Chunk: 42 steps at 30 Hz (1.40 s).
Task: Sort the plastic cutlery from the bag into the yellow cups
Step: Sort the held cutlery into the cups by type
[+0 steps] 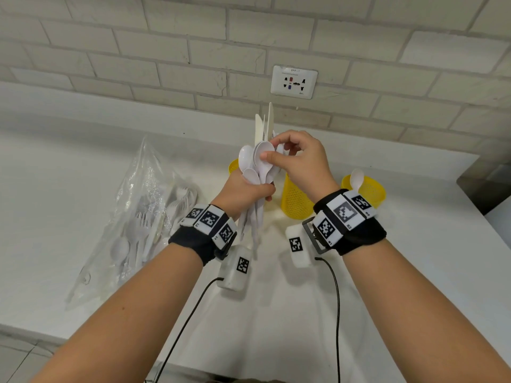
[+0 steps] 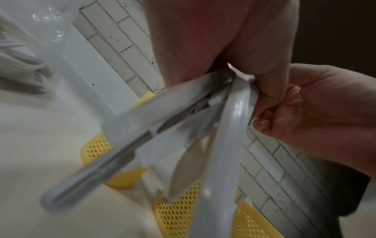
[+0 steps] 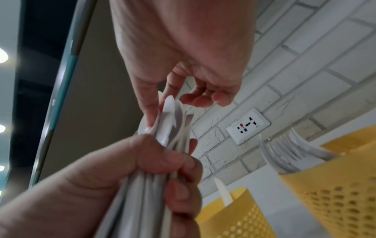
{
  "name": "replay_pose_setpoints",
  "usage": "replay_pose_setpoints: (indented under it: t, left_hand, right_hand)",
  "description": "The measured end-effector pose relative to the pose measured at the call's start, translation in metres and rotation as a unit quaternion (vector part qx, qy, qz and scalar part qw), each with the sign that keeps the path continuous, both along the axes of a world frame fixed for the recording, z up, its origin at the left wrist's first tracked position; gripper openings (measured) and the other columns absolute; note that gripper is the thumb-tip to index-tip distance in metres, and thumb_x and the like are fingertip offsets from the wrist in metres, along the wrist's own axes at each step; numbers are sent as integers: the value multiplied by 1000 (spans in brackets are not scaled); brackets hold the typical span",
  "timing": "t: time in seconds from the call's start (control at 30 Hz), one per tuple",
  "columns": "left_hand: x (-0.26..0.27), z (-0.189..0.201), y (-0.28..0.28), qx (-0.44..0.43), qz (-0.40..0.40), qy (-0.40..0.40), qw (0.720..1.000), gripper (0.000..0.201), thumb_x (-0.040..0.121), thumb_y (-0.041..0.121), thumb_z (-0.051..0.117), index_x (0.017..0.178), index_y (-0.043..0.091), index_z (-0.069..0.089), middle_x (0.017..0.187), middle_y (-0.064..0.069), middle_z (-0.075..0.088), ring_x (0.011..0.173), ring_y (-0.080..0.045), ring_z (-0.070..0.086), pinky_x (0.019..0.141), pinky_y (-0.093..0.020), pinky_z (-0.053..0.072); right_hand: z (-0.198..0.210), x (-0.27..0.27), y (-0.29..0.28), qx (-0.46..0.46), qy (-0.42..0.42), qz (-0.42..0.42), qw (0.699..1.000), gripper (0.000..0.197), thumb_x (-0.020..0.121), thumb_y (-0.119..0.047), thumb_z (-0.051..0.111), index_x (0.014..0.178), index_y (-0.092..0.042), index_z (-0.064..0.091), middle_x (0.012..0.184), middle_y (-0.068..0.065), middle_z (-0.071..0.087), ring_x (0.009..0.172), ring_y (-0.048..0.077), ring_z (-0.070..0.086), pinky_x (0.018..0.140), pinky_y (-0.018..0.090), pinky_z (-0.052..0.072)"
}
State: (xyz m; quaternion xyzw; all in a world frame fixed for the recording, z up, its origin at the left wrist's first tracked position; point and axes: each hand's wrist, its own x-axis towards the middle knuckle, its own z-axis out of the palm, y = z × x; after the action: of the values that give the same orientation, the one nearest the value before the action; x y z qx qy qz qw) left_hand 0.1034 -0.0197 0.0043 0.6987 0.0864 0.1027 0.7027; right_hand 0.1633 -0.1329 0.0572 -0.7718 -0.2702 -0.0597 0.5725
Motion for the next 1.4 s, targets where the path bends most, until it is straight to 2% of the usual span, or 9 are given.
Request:
replay_pose_setpoints:
  t: [0.33, 0.5, 0.6, 0.67, 0.77, 0.93, 1.13, 1.27, 1.4]
  left_hand:
    - [-2, -6, 4, 43, -5, 14, 999, 12, 70, 2, 72, 75, 8, 63, 65, -7, 62, 61, -19, 60, 64, -32, 51]
    - [-2, -12, 10, 51, 54, 44, 996, 12, 73, -3, 69, 73, 6, 61, 66, -6, 61, 58, -17, 58, 61, -27, 49]
    - [1, -10, 9, 38, 75, 45, 995, 12, 73, -4, 68, 77, 6, 60, 66, -7, 60, 57, -18, 58, 56, -25, 50]
    - [3, -9, 8, 33, 80, 42, 995, 12, 73, -4, 67, 75, 5, 60, 65, -8, 59, 56, -18, 58, 57, -26, 49]
    - [4, -5, 5, 19, 74, 25, 997, 10, 68, -3, 65, 74, 3, 61, 62, -9, 57, 51, -15, 55, 54, -26, 46]
    - [5, 4, -1, -11, 60, -16, 998, 20, 58, -1, 60, 78, 3, 61, 63, -7, 55, 47, -11, 53, 49, -23, 47]
    - [4, -1, 3, 23, 64, 3, 998, 16, 75, -12, 63, 82, 1, 58, 68, -10, 56, 47, -10, 57, 51, -22, 50]
    - [6, -7, 3, 30, 58, -9, 998, 13, 75, -6, 64, 82, 3, 59, 66, -11, 56, 50, -17, 55, 54, -28, 48]
    - [12, -5, -1, 40, 38, -12, 998, 14, 76, -3, 66, 71, 8, 59, 60, -10, 55, 52, -21, 53, 57, -31, 47]
  right_hand:
    - [21, 5, -7, 213, 64, -19, 975, 13, 88, -1, 56, 90, -13, 50, 81, 2, 61, 66, 1, 59, 62, 16, 46]
    - [39, 5, -16, 309, 52, 36, 949, 16, 96, -3, 38, 96, -19, 40, 83, 14, 62, 63, 21, 66, 63, 29, 54]
    - [29, 3, -10, 202, 48, 45, 977, 13, 96, -11, 39, 97, -23, 39, 76, 4, 53, 47, 9, 51, 45, 21, 41]
    - [12, -2, -3, 69, 44, 48, 996, 14, 90, -27, 53, 100, -22, 45, 81, -2, 54, 56, 4, 50, 52, 19, 39]
    - [-8, -9, 4, -137, 8, 33, 990, 37, 69, -43, 76, 94, -20, 62, 95, -2, 67, 88, 15, 62, 76, 32, 51]
    - [-7, -16, 9, -209, 11, 24, 978, 31, 70, -38, 75, 70, -8, 68, 62, 9, 70, 68, 22, 67, 67, 36, 55]
    - [7, -6, 2, -14, 8, -45, 999, 26, 73, -19, 73, 70, 5, 63, 63, 14, 53, 61, 14, 46, 58, 26, 38]
    - [14, -2, -4, 74, 12, -50, 996, 14, 76, -18, 70, 78, -5, 65, 74, 10, 62, 71, 14, 54, 68, 29, 45]
    - [7, 2, -4, 134, 89, -40, 986, 11, 76, -23, 66, 76, -18, 56, 63, 1, 49, 54, 16, 43, 53, 26, 36]
